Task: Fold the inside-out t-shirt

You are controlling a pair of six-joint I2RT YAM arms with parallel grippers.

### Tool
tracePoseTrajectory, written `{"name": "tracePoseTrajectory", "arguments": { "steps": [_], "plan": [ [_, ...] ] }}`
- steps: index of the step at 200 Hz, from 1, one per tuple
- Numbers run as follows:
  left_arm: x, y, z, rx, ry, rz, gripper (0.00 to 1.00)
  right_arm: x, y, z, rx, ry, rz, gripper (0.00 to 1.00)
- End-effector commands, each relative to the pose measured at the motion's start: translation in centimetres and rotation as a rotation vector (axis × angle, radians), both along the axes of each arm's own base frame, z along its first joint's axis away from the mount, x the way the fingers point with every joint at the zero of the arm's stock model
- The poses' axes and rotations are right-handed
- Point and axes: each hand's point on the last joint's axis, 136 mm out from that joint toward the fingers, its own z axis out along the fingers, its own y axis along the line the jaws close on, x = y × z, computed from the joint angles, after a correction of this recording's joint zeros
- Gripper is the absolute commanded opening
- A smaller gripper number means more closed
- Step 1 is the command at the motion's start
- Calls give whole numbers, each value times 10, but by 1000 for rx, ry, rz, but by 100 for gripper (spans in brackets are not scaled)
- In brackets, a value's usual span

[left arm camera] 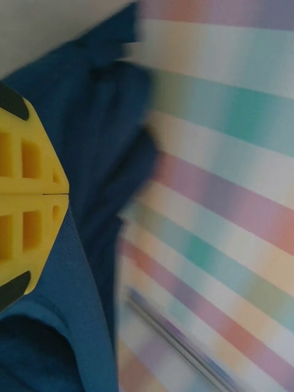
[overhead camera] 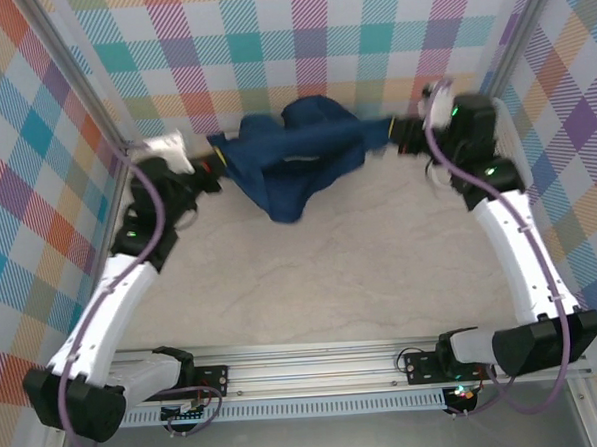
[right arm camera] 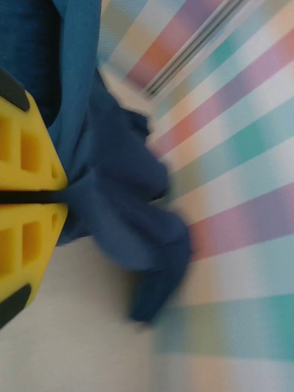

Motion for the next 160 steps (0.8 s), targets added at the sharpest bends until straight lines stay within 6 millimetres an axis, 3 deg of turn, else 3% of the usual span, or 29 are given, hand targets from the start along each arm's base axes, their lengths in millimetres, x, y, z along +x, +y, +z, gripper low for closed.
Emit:
{"name": "tracePoseTrajectory", "arguments": {
  "steps": [1, 9, 16, 33, 53, 79, 111, 133, 160],
  "plan": [
    [-30, -9, -137, -52, 354, -3, 0, -40, -20, -142, 30, 379, -151, 16],
    [-41, -14, -171, -62, 436, -18, 4, -54, -19, -174, 69, 450, -167, 21],
    [-50, -22, -194, -59, 492, -48, 15, -65, -17, -195, 102, 496, -169, 30],
    [-65, -32, -225, -21, 587, -91, 36, -72, -10, -215, 114, 544, -148, 42],
    [-63, -36, -222, 5, 586, -101, 46, -64, 1, -216, 70, 545, -106, 47],
    [-49, -25, -209, 71, 540, -39, 55, -47, 38, -214, -42, 524, 19, 53],
    [-31, 2, -209, 185, 540, 118, 58, -12, 53, -249, -101, 606, 7, 57],
    [-30, 23, -223, 237, 584, 209, 58, -20, 62, -281, -97, 727, 19, 54],
    [-40, 34, -249, 249, 662, 239, 59, -37, 65, -308, -152, 809, 9, 53]
  ]
}}
